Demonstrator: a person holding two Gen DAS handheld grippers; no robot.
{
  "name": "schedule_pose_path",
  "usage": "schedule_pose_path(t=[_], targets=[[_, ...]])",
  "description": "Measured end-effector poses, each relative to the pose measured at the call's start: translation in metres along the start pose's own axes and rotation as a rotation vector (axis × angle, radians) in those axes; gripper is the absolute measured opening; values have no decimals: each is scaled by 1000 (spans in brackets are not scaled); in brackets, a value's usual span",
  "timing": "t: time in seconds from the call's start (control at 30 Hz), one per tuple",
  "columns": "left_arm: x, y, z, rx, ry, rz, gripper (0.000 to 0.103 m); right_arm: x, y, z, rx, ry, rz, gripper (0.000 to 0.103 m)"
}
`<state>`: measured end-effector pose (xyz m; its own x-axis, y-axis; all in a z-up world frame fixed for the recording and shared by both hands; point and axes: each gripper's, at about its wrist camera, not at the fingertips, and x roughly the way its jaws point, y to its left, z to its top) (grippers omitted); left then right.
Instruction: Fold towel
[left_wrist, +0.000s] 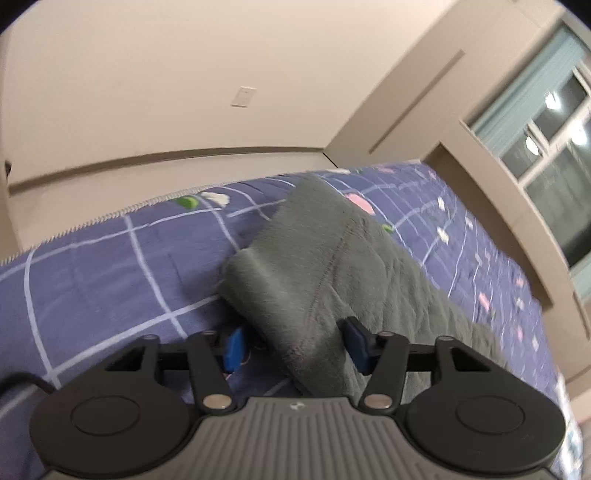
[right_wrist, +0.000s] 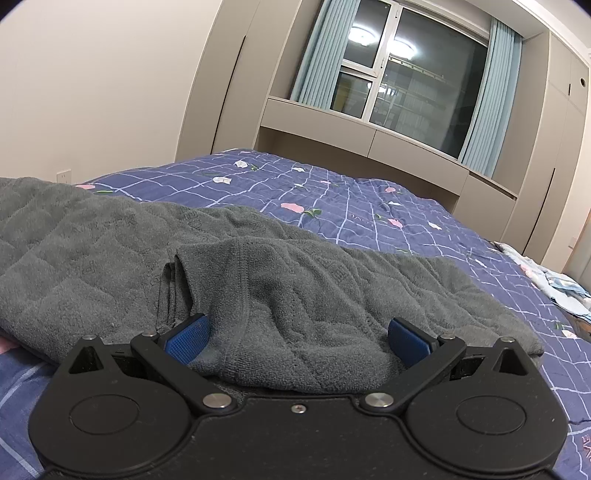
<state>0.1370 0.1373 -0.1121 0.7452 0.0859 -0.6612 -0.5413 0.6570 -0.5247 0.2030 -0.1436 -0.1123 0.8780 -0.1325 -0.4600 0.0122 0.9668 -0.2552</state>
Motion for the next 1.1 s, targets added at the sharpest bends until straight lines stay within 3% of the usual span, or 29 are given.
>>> schedule_pose_path(t=[0.07,0.13,0.23,0.27,0.4,0.5,0.7,1.1], targets=[[2,3,0,-26,-3,-13,58,0,0,0,4,0,2,103],[7,4,3,-48,2,-33,70,0,-1,0,6,1,4,103],[9,6,5,-82,7,-49,72,0,-1,0,11,2,8,103],[9,5,5,-82,6,-43,69,0,-2,0,13,2,10,103],[8,7,4,-82,-8,-1,41,1,-4,0,21,3,16,103],[7,6,6,-84,-14,6,32,2,-6,0,34,7,27,103],[5,0,7,-63,-22,28,29,5,-6,8,20,51,30,103],[0,-14,8,-23,-30,84,27,23,-14,41,46,268,81,103]])
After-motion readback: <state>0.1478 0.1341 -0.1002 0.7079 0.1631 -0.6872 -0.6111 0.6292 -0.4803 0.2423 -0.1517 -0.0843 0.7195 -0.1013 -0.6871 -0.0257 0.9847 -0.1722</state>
